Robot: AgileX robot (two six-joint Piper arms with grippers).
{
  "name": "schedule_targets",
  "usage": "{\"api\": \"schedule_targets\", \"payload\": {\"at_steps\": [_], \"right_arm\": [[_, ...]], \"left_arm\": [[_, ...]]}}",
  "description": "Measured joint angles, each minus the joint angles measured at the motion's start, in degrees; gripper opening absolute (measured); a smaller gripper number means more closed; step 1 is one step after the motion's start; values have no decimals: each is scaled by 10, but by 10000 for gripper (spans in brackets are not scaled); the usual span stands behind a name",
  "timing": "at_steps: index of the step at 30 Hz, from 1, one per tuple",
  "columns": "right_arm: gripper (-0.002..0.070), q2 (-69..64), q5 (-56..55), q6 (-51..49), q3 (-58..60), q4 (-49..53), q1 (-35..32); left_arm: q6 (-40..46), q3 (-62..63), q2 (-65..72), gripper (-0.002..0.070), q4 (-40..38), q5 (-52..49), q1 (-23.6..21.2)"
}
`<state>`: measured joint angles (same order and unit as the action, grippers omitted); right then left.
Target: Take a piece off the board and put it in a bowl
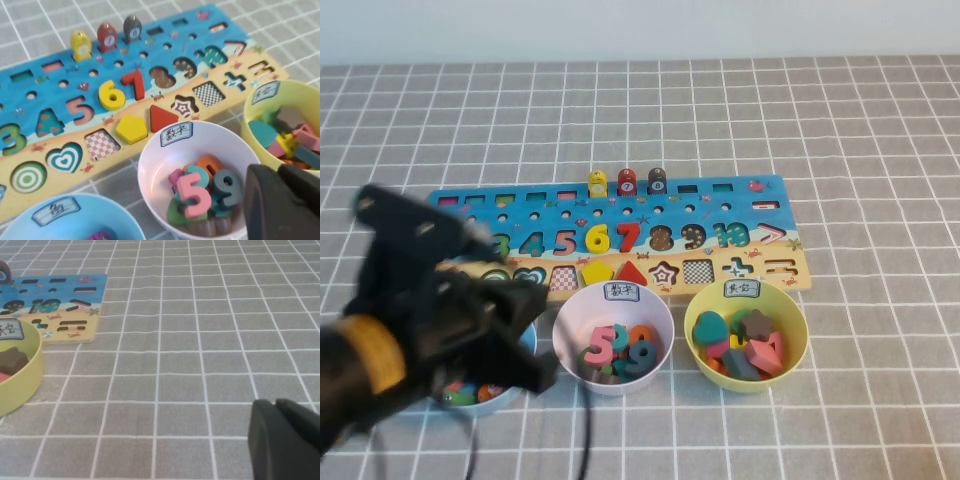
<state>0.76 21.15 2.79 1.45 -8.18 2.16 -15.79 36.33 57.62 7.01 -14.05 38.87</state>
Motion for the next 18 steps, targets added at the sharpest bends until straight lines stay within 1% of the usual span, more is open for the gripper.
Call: {"api": "schedule_targets", "payload": {"at_steps": [4, 9, 11, 15, 18], "right_arm": [[-17, 0, 0, 0, 0, 0, 0], [-17, 0, 0, 0, 0, 0, 0], [-17, 0, 0, 0, 0, 0, 0], [-17, 0, 0, 0, 0, 0, 0], [-17, 0, 0, 0, 0, 0, 0]], "left_arm": [[0, -53, -95, 3, 0, 6, 0], [1, -118, -200, 1, 1, 19, 0], [9, -130, -226, 0, 23, 3, 0], [23, -138, -247, 0, 97, -46, 0], [23, -138, -250, 0, 127, -60, 0]]}}
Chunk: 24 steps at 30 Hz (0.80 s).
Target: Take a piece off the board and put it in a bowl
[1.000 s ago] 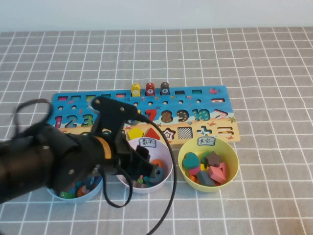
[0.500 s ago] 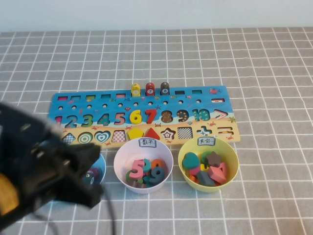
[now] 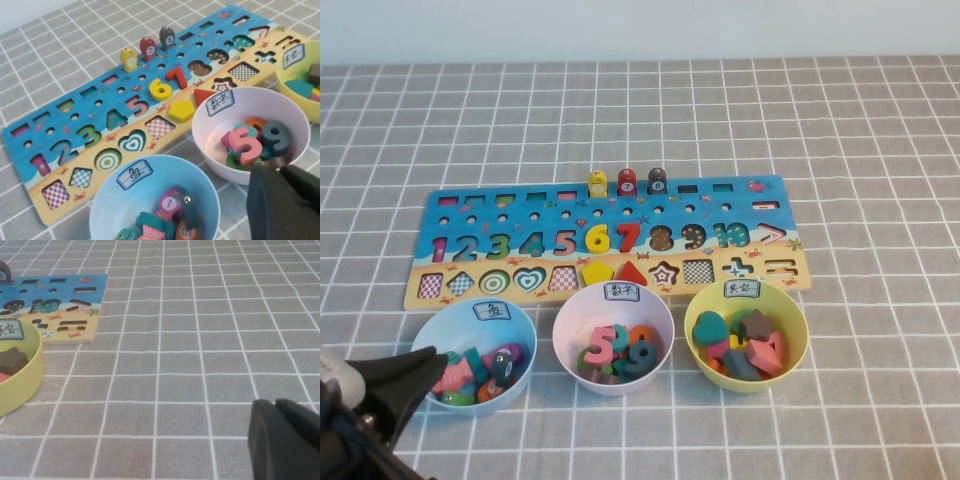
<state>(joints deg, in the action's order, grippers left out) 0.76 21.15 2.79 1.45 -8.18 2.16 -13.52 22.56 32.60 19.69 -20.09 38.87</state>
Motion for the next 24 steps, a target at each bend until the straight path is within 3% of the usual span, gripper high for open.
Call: {"api": "schedule_targets", "payload": {"at_steps": [10, 15, 19, 24], "right_arm": [[-17, 0, 0, 0, 0, 0, 0], [-17, 0, 0, 0, 0, 0, 0], [-17, 0, 0, 0, 0, 0, 0], [-17, 0, 0, 0, 0, 0, 0]], "left_arm": [[-48, 0, -1, 0, -12, 13, 0], [30, -19, -44, 0, -65, 77, -7], [135, -75, -117, 0, -157, 136, -63], [150, -147, -208, 0, -187, 196, -175]]}}
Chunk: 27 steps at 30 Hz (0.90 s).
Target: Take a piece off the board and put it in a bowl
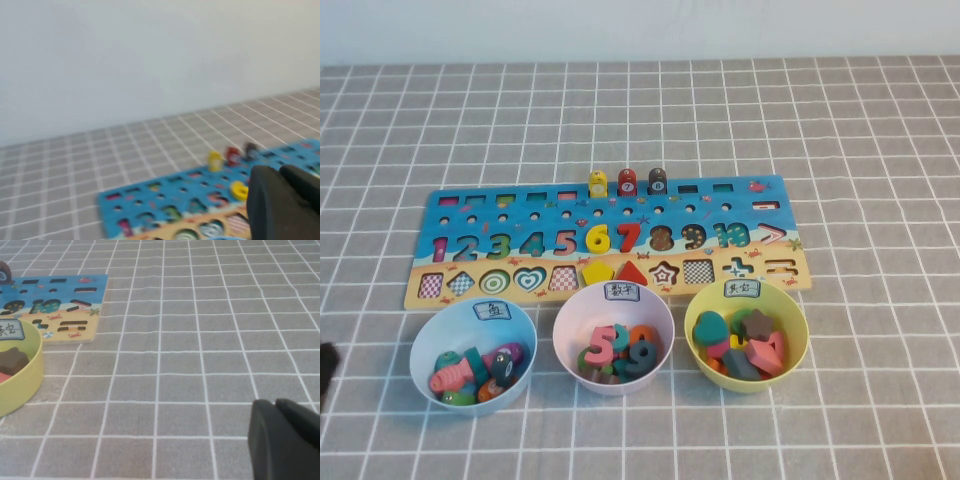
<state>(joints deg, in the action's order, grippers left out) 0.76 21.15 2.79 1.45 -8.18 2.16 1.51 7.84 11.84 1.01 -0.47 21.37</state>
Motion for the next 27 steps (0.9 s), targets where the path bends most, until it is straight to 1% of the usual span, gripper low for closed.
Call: {"api": "schedule_targets", "payload": {"at_steps": [2, 5, 7, 9, 13, 18, 24, 27], "right_arm": [[-17, 0, 0, 0, 0, 0, 0], [-17, 0, 0, 0, 0, 0, 0], [-17, 0, 0, 0, 0, 0, 0], [-17, 0, 0, 0, 0, 0, 0], [-17, 0, 0, 0, 0, 0, 0], [-17, 0, 0, 0, 0, 0, 0], [-17, 0, 0, 0, 0, 0, 0], [-17, 0, 0, 0, 0, 0, 0]], "left_arm": [[-4, -21, -34, 0, -1, 16, -42], [-15, -42, -77, 0, -5, 19, -93], [-23, -52, -104, 0, -6, 19, -118], [-25, -63, -119, 0, -10, 20, -134], [-32, -91, -124, 0, -10, 9, -140], [-44, -93, -124, 0, -10, -70, -140], [-44, -93, -124, 0, 25, -177, -140], [-44, -93, -124, 0, 29, -202, -140]]}}
